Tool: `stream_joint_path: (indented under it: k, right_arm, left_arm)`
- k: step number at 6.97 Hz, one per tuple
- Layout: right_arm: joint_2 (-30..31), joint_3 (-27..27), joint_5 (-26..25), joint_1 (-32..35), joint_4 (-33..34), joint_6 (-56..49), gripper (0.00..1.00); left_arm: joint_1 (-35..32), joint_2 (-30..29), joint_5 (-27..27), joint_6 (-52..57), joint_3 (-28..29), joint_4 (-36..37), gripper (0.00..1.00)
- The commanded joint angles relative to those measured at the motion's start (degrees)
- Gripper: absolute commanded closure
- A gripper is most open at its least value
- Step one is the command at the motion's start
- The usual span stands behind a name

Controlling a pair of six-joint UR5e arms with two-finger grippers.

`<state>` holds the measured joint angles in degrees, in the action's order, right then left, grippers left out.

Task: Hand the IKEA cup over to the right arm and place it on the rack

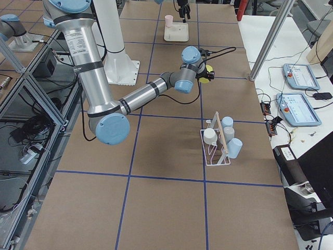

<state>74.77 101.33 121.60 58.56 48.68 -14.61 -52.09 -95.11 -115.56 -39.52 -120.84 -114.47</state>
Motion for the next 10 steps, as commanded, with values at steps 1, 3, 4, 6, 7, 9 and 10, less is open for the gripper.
stream_joint_path:
  k: [1, 3, 4, 6, 7, 9, 10]
  right_arm:
    - [6.8, 0.5, -1.6, 7.6, 0.5, -17.5, 0.82]
    - [16.6, 8.2, -21.7, 7.4, 0.7, -31.7, 0.95]
    - [20.3, 11.3, -30.3, 6.7, 0.8, -39.7, 0.99]
    - [20.5, 14.0, -40.0, 1.3, 8.1, -41.7, 1.0]
    - [19.6, 17.7, -49.4, -5.5, 17.3, -41.9, 1.0]
    - [15.0, 20.8, -56.2, -10.6, 32.5, -46.4, 1.0]
    - [15.5, 20.2, -61.4, -13.2, 33.0, -49.4, 1.0]
  left_arm:
    - [-3.6, 2.7, -0.3, 5.9, -0.3, 0.0, 0.0]
    - [-3.6, 2.7, -2.6, 5.9, -0.4, -0.2, 0.0]
    - [-3.6, 2.7, -2.7, 5.5, -0.5, -0.2, 0.0]
    - [-3.6, 2.7, -2.7, 5.2, -0.6, -0.3, 0.0]
    - [-3.6, 2.6, -2.7, 5.2, -0.6, -0.4, 0.0]
    - [-3.5, 2.6, -2.7, 5.2, -0.4, -0.5, 0.0]
    - [-3.5, 2.6, -2.8, 4.5, -0.4, -0.5, 0.0]
